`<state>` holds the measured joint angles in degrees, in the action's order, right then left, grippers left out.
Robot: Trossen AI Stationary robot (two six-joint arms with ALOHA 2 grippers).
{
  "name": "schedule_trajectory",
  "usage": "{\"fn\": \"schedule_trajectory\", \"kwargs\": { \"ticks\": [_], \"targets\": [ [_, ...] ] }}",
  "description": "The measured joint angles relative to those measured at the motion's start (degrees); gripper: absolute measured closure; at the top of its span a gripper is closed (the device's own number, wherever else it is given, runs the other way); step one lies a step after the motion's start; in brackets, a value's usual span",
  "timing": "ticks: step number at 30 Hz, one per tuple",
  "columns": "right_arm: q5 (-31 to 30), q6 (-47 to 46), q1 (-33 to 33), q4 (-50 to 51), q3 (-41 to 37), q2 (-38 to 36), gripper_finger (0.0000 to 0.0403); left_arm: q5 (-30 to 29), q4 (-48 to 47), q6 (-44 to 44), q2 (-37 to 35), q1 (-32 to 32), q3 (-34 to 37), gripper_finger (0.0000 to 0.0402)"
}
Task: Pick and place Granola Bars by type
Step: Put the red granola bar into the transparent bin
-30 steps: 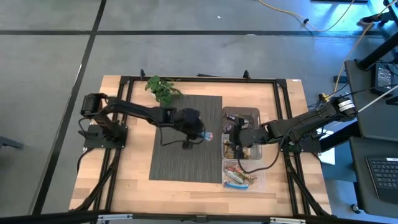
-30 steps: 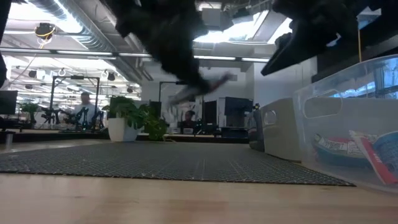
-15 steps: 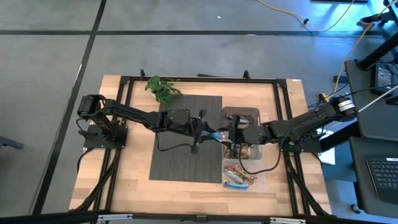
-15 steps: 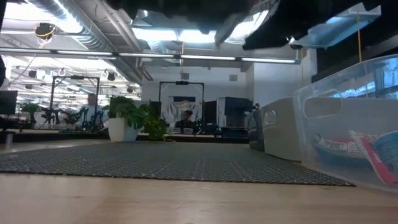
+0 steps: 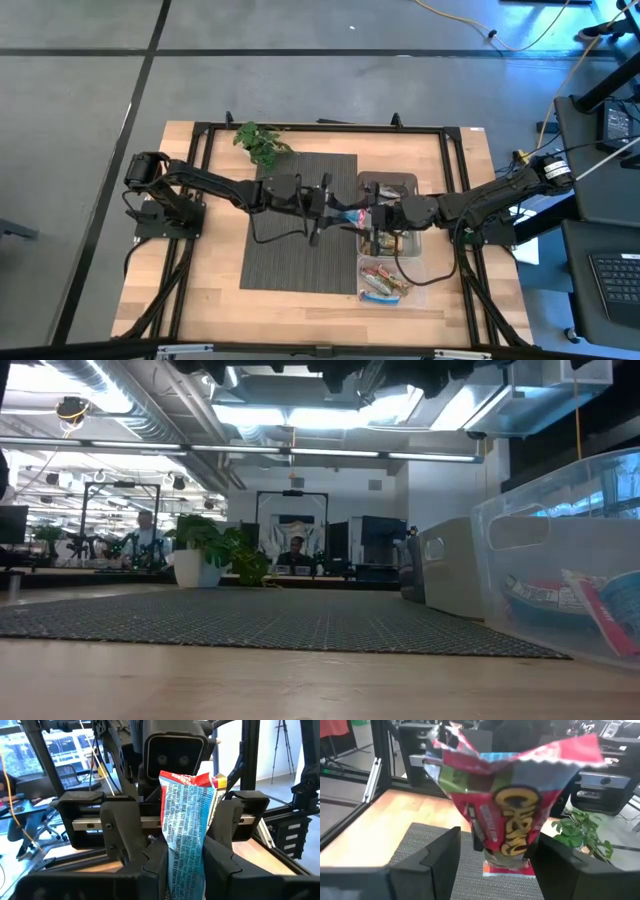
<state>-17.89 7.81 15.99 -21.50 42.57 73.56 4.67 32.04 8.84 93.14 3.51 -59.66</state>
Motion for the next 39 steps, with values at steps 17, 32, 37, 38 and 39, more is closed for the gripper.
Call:
{"fn": "schedule_trajectory", "kwargs": {
  "ticks": [17,32,37,38,39],
  "targets": [
    [-0.18,1.52,-0.02,0.32,0.0,0.0,0.0323,0.02,0.63,-0.15,0.0,0.02,0.0,0.0318],
    [-0.03,-6.46,-0.02,14.32,0.04,-0.02,0.0327,-3.65,-11.54,-0.64,-0.77,-0.64,-0.09,0.0215],
    [-0.14,-11.33,-0.02,22.04,0.02,-0.07,0.0327,-3.97,-17.99,-0.74,-2.07,-0.76,-0.21,0.0203],
    [-0.14,-12.1,-0.02,23.52,0.03,-0.19,0.0328,-3.97,-19.65,-0.75,-2.59,-0.76,-0.21,0.0203],
    [-0.03,-12.59,0.0,24.59,0.02,-0.25,0.033,-3.95,-21.43,-0.9,-3.07,-0.76,-0.13,0.0203]
  ]
}}
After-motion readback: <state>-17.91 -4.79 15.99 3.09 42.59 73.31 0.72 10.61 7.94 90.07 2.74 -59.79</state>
